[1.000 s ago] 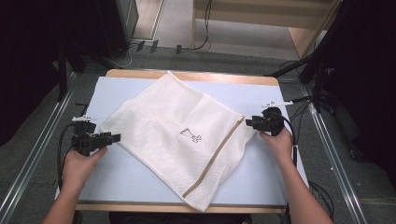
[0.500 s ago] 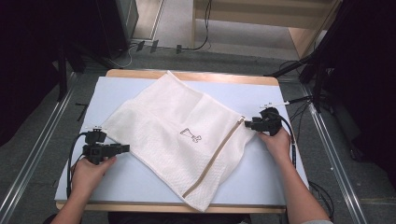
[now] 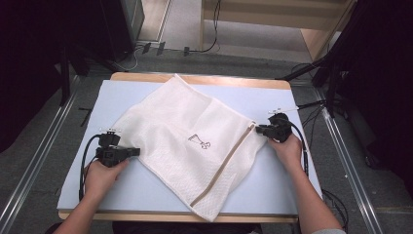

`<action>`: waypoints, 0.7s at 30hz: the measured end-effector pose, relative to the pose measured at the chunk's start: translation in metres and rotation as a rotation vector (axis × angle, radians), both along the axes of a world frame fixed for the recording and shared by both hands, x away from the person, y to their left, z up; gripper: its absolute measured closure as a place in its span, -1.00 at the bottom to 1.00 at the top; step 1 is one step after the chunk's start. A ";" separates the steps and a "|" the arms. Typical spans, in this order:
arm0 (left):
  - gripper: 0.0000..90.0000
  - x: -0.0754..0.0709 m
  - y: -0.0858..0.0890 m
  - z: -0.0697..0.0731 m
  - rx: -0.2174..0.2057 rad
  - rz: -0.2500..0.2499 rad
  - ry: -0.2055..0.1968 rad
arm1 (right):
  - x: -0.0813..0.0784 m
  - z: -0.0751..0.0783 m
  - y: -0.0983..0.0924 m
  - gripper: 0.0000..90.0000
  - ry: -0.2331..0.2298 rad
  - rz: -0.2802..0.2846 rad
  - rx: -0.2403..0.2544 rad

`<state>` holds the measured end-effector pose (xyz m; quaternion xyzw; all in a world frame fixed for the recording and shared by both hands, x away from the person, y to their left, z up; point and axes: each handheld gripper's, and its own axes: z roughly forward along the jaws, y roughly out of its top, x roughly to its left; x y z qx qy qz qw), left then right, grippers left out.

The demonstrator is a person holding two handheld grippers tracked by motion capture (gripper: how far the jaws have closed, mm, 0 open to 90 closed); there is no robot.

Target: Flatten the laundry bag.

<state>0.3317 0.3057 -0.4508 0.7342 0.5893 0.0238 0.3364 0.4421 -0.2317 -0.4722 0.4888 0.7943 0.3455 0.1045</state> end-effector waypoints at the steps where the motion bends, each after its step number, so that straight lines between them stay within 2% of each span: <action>1: 0.94 0.001 0.001 0.000 -0.011 -0.002 0.005 | 0.000 0.000 0.000 0.84 0.003 0.000 0.001; 3: 0.96 0.004 0.005 0.002 -0.037 0.012 0.005 | -0.001 0.002 0.000 0.84 0.007 0.007 -0.006; 7: 0.97 0.014 0.011 0.008 -0.039 0.032 -0.031 | -0.005 0.006 0.001 0.84 0.010 0.012 -0.002; 11: 0.97 0.028 0.013 0.009 -0.035 0.045 -0.045 | -0.013 0.008 0.006 0.84 -0.004 0.028 -0.015; 14: 0.97 0.039 0.018 0.010 -0.042 0.059 -0.048 | -0.018 0.007 0.008 0.83 -0.007 0.042 -0.018; 19: 0.97 0.056 0.024 0.010 -0.026 0.064 -0.046 | -0.028 0.006 0.011 0.82 0.002 0.058 0.012; 21: 0.97 0.063 0.028 0.010 -0.027 0.068 -0.042 | -0.033 0.006 0.014 0.82 0.002 0.068 0.004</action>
